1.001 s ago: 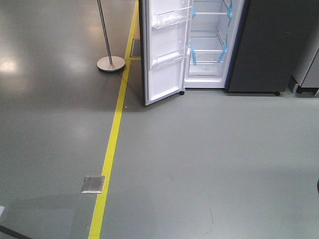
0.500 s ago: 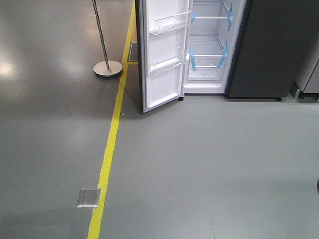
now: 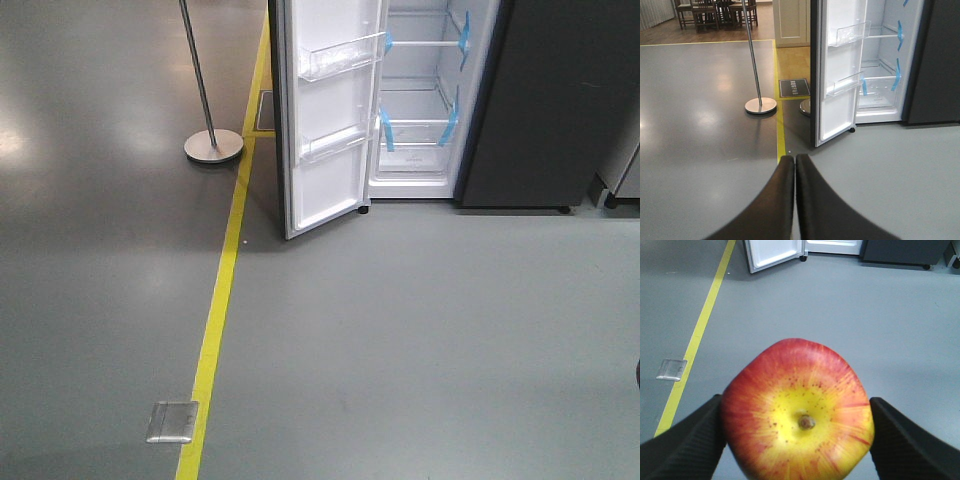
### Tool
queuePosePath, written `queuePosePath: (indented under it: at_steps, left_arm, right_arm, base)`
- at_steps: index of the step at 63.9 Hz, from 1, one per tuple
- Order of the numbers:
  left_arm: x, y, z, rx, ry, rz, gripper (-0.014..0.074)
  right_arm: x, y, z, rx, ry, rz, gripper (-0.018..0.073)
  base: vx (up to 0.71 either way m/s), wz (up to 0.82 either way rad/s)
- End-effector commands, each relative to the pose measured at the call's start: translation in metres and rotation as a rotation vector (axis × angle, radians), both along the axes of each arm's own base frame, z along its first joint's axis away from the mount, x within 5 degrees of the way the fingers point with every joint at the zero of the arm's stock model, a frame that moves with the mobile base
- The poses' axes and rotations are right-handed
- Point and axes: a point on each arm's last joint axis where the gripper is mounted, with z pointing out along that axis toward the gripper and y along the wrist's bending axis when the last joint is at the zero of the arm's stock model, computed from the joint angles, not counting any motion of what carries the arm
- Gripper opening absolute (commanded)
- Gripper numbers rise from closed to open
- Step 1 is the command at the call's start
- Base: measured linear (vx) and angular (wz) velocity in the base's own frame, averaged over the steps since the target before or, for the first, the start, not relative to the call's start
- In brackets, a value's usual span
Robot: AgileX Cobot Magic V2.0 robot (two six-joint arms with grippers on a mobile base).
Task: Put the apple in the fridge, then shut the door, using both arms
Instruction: 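Keep driving closer to the refrigerator's open door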
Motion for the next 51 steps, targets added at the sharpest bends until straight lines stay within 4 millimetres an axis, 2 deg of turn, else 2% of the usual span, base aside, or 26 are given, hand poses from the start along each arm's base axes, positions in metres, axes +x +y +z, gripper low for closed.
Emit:
queuePosePath:
  at_steps: [1,51]
  left_arm:
    - [0.0005,-0.0008,0.0001,-0.022,-0.061,-0.005,-0.0005]
    - [0.0005,-0.0008,0.0001,-0.022,-0.061,-0.005,-0.0005]
  right_arm:
    - [0.0035,-0.0004,0.0147,0.000,-0.106,-0.005,0.0198]
    - [0.0035,-0.0004,0.0147,0.000,-0.106,-0.005,0.0198]
  base:
    - [0.13,0.00]
    - [0.10,0.00]
